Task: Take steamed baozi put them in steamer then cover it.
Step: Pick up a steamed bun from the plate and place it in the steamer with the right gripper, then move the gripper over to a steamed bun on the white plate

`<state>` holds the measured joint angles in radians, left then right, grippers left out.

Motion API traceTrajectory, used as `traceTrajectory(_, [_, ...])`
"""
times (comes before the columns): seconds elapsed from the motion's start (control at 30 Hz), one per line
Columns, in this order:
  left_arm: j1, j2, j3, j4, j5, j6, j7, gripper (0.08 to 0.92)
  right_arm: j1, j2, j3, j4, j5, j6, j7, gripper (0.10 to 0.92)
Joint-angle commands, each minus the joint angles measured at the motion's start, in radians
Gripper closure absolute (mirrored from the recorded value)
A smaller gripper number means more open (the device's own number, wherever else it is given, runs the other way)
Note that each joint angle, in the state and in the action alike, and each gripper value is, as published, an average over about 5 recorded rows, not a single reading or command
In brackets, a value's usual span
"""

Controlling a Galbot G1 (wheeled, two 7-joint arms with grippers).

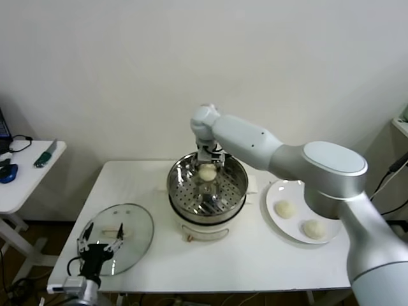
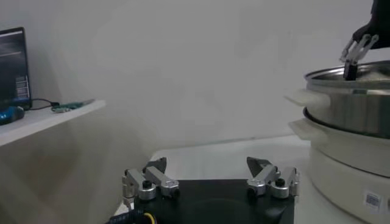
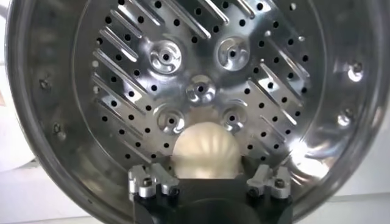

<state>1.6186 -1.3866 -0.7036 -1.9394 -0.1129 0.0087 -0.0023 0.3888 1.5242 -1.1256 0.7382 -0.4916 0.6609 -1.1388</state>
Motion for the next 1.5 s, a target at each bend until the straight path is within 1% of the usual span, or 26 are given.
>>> traceTrajectory(0.03, [0.0,-0.006,0.003,0.0,0.002,0.0,-0.001,0.177,-0.021,0.013,0.018,-0.002,-0.042,0.011,0.006,0.207])
traceTrajectory(0.2, [0.0,-0.006,0.003,-0.001,0.003,0.0,-0.001,0.177,0.026,-0.039,0.019,0.075,0.044,-0.007,-0.015,0.203])
traceTrajectory(0.33, [0.002,-0.005,0.005,-0.005,0.004,0.0,-0.001,0.177,0.109,-0.116,-0.021,0.152,0.186,-0.048,-0.038,0.202])
traceTrajectory(0.4, [0.005,-0.006,0.006,-0.007,0.004,-0.001,-0.001,0.177,0.16,-0.165,-0.061,0.186,0.294,-0.099,-0.054,0.203])
traceTrajectory(0.53, [0.015,-0.007,0.01,-0.016,0.0,0.001,-0.001,0.177,0.28,-0.287,-0.204,0.252,0.63,-0.339,-0.091,0.203])
traceTrajectory(0.63, [0.025,-0.007,0.017,-0.023,-0.003,0.001,0.0,0.177,0.362,-0.411,-0.331,0.331,0.843,-0.536,-0.031,0.203])
traceTrajectory(0.73, [0.03,-0.006,0.026,-0.027,0.0,0.0,0.001,0.177,0.418,-0.526,-0.422,0.43,0.97,-0.729,0.047,0.203])
traceTrajectory(0.83, [0.031,-0.004,0.032,-0.025,0.001,-0.001,0.002,0.177,0.41,-0.618,-0.433,0.484,1.045,-0.861,0.058,0.203])
traceTrajectory(0.9, [0.031,-0.004,0.035,-0.023,0.001,-0.001,0.004,0.177,0.386,-0.671,-0.43,0.499,1.067,-0.912,0.06,0.203])
traceTrajectory(0.97, [0.033,-0.005,0.037,-0.023,0.002,-0.001,0.004,0.177,0.354,-0.715,-0.431,0.5,1.06,-0.926,0.059,0.203])
traceTrajectory(1.17, [0.042,-0.006,0.032,-0.025,0.007,-0.005,0.005,0.177,0.214,-0.794,-0.393,0.445,0.956,-0.912,0.038,0.203])
traceTrajectory(1.33, [0.048,-0.001,0.016,-0.032,-0.001,-0.003,-0.003,0.177,0.058,-0.796,-0.29,0.341,0.829,-0.859,0.028,0.203])
traceTrajectory(1.5, [0.043,0.0,0.008,-0.037,-0.003,0.006,-0.009,0.177,-0.101,-0.741,-0.131,0.215,0.705,-0.803,0.025,0.203])
